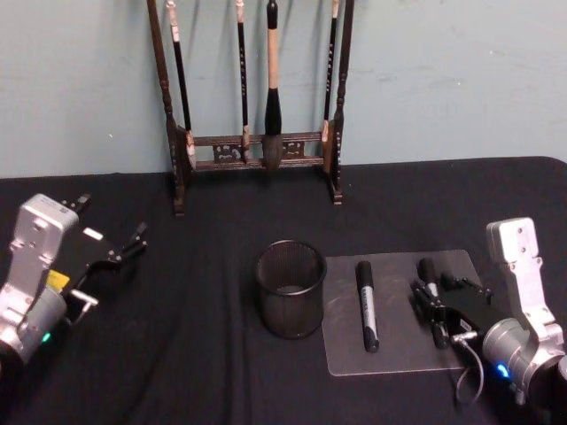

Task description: Pick up the water-based marker from the table and place it into the pen holder.

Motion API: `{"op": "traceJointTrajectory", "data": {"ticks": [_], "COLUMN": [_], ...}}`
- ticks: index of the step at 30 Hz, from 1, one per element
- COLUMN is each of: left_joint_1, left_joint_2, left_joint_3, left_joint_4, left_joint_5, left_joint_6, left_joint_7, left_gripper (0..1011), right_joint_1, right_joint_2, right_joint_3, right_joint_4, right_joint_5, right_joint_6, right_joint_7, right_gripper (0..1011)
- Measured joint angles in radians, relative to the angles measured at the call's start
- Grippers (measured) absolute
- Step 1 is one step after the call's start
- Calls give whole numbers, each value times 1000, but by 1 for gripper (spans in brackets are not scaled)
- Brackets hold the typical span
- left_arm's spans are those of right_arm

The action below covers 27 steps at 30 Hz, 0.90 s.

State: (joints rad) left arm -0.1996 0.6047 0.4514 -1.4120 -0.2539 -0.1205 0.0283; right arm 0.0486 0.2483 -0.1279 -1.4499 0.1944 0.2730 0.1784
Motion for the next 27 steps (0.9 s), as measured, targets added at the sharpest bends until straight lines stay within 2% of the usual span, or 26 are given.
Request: {"op": "traceJointTrajectory", "data": {"ticks": [2, 3, 4, 9, 27], "left_joint_1": [0, 0, 0, 0, 0], "left_joint_2": [0, 0, 0, 0, 0], "left_joint_3": [0, 0, 0, 0, 0], "left_joint_4": [0, 0, 0, 0, 0], "left_joint_5": [0, 0, 0, 0, 0], "left_joint_6": [0, 0, 0, 0, 0], "left_joint_7": [0, 0, 0, 0, 0], "left_gripper": [1009, 1009, 1009, 1009, 1009], "right_joint_1": [0, 0, 0, 0, -1], "right_joint_2": [0, 0, 0, 0, 2], "right_joint_3": [0, 0, 0, 0, 2], "right_joint_4": [0, 0, 0, 0, 0], "right_joint_5": [0, 0, 0, 1, 4], "right_joint_6": [0, 0, 0, 0, -8], "right_joint_7": [0, 0, 0, 0, 14], "right_gripper": [509, 416, 366, 243, 239]}}
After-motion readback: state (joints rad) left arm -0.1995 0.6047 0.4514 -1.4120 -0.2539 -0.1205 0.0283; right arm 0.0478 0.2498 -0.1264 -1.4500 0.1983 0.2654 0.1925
